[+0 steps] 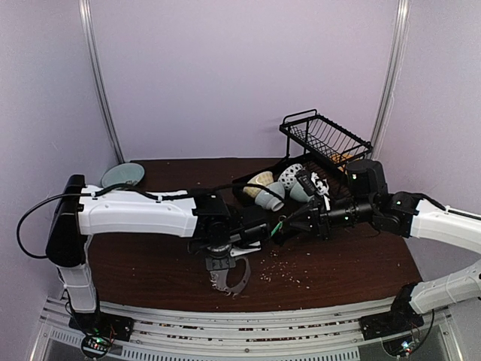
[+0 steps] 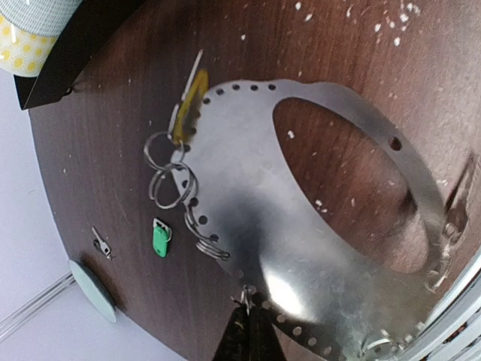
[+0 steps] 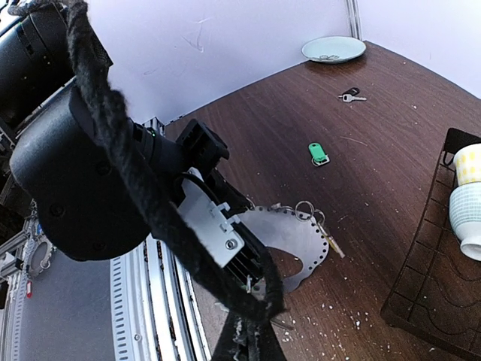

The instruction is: Put the keys on the keyring

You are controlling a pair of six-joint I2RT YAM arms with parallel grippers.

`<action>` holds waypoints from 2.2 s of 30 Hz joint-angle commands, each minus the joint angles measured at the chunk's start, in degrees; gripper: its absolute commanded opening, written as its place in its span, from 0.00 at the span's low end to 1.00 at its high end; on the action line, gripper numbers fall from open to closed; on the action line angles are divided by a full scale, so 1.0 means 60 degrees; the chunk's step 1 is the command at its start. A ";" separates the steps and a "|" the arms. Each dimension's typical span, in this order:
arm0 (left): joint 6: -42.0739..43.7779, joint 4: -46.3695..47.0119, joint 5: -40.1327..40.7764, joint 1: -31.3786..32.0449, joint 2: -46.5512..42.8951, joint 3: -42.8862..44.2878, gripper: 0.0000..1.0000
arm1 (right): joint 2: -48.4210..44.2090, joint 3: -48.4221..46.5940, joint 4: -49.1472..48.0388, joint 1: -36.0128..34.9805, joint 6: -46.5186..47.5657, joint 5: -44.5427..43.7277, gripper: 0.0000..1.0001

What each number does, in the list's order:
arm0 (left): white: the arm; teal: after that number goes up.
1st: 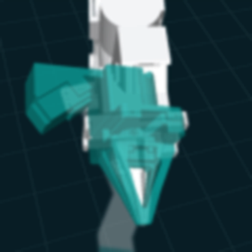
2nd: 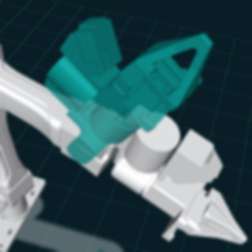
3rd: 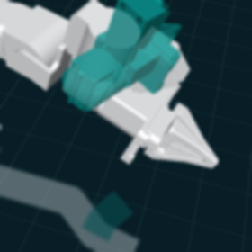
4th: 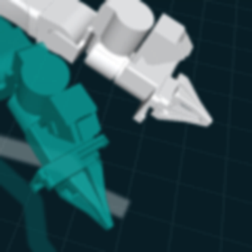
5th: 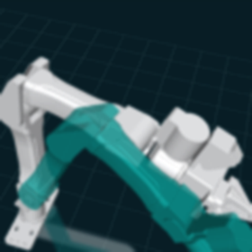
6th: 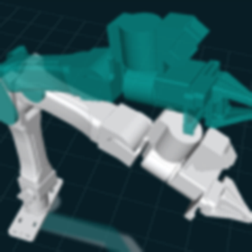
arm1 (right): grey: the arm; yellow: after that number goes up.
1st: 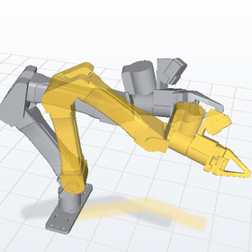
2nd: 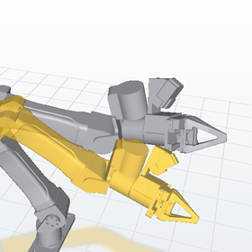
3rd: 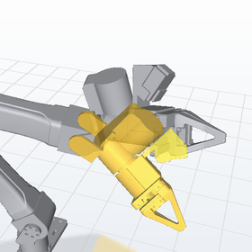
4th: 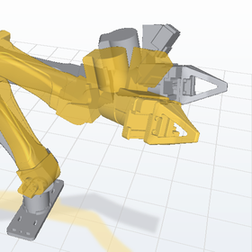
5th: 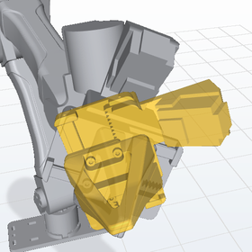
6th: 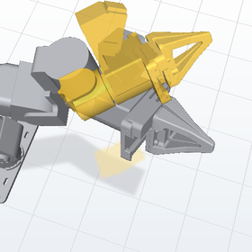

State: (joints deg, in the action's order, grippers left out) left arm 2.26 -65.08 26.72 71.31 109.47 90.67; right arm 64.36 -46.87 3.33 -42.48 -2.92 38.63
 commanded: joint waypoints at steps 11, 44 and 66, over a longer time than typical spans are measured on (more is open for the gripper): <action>-0.0299 -0.2003 0.4781 -0.0568 -0.0748 -0.1699 0.00 | -0.0193 0.0001 0.0014 -0.0054 0.0047 -0.0206 0.00; -0.1387 0.7234 -0.4614 -0.2260 -0.3037 -0.4370 0.36 | -0.0280 0.0149 -0.0127 -0.0056 0.0092 -0.0215 0.00; -0.8317 0.6362 0.1739 0.0464 -0.1145 -0.3970 0.48 | -0.0300 0.0197 -0.0146 -0.0055 0.0071 -0.0136 0.00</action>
State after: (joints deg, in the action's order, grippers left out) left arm -35.00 -16.47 28.05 74.67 94.32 59.79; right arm 63.40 -46.30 3.22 -42.52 -2.87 37.36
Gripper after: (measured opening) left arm 0.468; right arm 0.016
